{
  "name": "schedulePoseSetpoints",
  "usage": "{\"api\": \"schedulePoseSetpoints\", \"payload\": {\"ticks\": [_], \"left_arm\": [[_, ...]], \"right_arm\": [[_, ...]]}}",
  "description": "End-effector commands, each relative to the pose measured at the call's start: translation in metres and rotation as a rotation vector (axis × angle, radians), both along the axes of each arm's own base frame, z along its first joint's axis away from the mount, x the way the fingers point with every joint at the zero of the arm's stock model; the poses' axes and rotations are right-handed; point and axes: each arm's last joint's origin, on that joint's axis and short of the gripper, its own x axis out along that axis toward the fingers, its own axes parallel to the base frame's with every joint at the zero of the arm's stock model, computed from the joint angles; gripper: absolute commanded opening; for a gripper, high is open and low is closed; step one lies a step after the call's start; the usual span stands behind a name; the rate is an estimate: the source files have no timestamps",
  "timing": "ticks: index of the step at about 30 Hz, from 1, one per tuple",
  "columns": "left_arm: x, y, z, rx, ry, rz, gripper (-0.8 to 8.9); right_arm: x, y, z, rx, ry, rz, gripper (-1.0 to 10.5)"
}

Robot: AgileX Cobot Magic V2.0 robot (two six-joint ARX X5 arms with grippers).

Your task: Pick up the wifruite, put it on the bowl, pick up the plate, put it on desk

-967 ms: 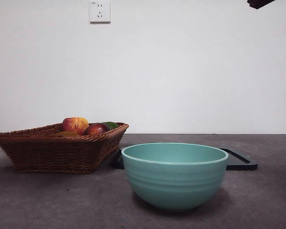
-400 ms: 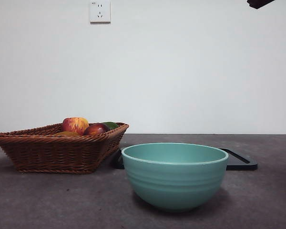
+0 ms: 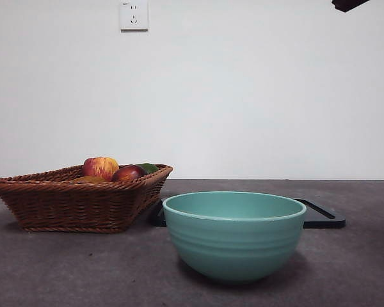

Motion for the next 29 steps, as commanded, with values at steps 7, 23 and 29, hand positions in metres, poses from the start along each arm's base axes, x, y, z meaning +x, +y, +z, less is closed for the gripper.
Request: {"api": "schedulePoseSetpoints", "payload": {"ticks": [7,23,29], "left_arm": [[0.004,0.001,-0.053,-0.078,0.049,0.013,0.07],[0.01,0.002,-0.091,-0.092,0.16,0.016,0.07],[0.01,0.002,-0.091,-0.091,0.159,0.016,0.07]], "right_arm": [[0.0,0.002,0.006,0.01,-0.025,0.017,0.1],[0.0,0.002,0.006,0.01,-0.025,0.017,0.1],[0.0,0.002,0.006,0.01,-0.025,0.017,0.1]]}}
